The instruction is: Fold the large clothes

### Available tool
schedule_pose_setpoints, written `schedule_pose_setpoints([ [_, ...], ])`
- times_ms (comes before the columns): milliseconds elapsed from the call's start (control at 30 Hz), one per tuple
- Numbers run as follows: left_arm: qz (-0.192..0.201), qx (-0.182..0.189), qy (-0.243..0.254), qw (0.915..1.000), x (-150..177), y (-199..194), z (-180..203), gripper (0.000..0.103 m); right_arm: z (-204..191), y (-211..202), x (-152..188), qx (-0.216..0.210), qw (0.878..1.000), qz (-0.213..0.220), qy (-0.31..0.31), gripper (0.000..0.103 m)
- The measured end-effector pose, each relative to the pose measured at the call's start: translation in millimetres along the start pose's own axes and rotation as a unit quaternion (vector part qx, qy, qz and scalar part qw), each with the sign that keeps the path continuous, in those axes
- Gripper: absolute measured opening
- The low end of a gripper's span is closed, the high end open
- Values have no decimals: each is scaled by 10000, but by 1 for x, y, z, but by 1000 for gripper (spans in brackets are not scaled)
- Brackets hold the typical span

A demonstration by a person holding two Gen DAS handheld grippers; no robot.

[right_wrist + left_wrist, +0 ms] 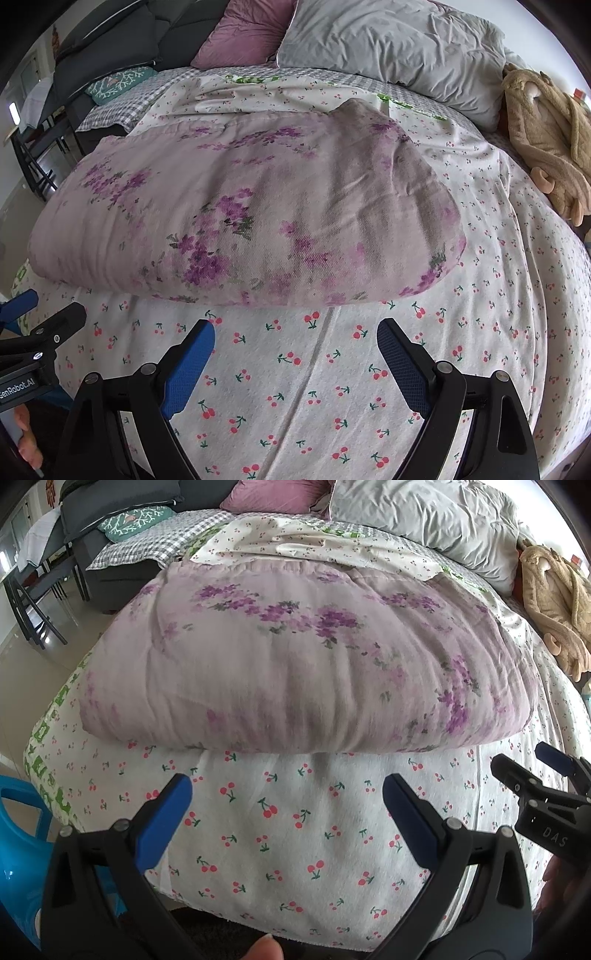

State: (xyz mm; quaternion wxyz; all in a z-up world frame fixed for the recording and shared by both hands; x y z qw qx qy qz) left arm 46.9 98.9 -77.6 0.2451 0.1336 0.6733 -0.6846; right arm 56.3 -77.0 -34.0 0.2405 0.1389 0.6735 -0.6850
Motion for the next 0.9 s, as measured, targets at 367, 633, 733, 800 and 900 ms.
schedule_pose_setpoints([
  [367,-180,-66,-25,9998,3,9,-2,102,-1,2,2,-16,10000,-28,3,91],
  [633,-279,-51,-75,9996,5,15,-1,102,-3,4,4,-41,10000,-73,-30,91],
  [733,-280,-49,-109,9995,4,17,-2,102,-3,5,5,-63,9999,-92,-26,91],
  [800,-295,-57,-136,9995,4,18,-2,102,-3,6,5,-75,9999,-108,-27,91],
  [900,-316,-103,-189,9993,3,22,-2,102,-3,7,8,-69,9999,-123,-32,91],
])
Point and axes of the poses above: each gripper's, at about its wrist camera, not at the fingertips, and y roughly the way its jaws point, z to its right, x to its underside, the point moved 7 cm from there along y, roughly the way its jaws point, and after that the axes turned 1 degree about x, right-handed, at the moved point
